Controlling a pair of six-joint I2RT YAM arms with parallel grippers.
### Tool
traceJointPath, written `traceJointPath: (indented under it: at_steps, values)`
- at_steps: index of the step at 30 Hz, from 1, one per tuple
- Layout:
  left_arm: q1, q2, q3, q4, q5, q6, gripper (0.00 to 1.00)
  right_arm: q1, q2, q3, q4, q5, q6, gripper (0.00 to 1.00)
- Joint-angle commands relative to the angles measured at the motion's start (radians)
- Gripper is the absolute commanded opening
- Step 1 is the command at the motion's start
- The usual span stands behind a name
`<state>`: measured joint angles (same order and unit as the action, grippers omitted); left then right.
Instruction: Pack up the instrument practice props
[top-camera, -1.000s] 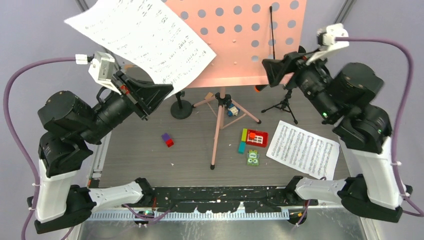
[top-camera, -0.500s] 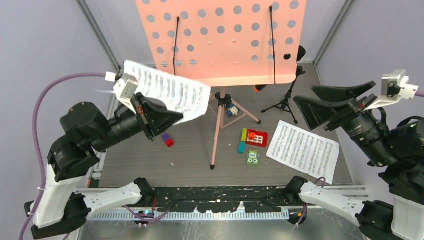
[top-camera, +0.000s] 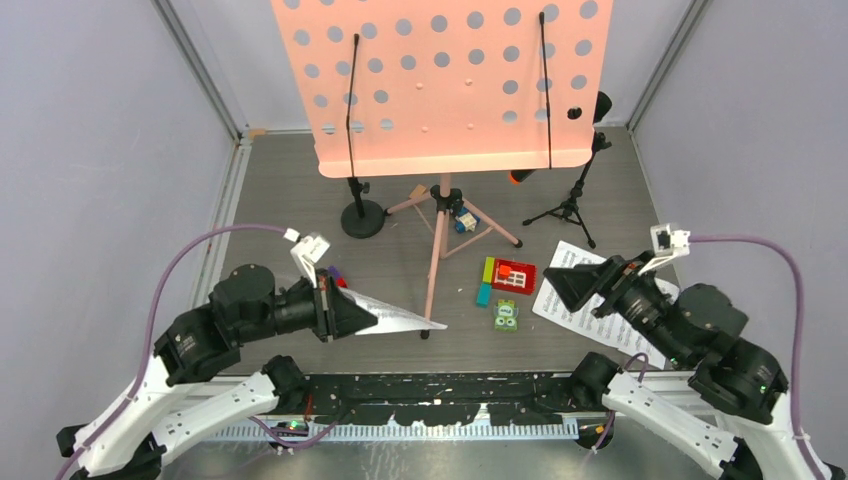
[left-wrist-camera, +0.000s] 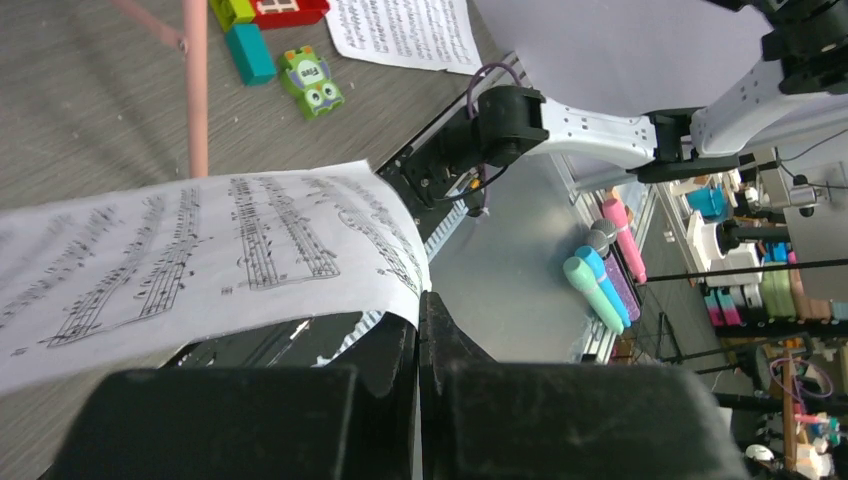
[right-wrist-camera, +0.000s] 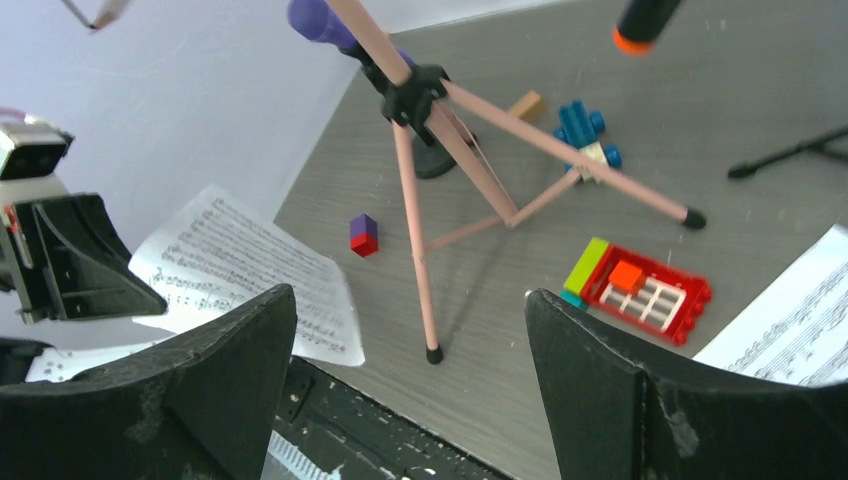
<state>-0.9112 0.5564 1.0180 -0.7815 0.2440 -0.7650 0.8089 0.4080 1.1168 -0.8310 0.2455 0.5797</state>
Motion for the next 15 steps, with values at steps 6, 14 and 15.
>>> traceJointPath:
  at_steps: [6,14,15]
  values:
    - [0.002,0.041,-0.011,0.045,0.001,-0.067,0.0,0.001,-0.017,-0.312,0.23,-0.118,0.271,0.9]
    - [0.001,0.119,0.067,0.091,-0.019,-0.018,0.0,0.001,0.061,-0.549,0.477,-0.134,0.679,0.91]
    - [0.001,0.114,0.06,0.105,-0.03,-0.022,0.0,0.001,0.068,-0.575,0.513,-0.138,0.716,0.91]
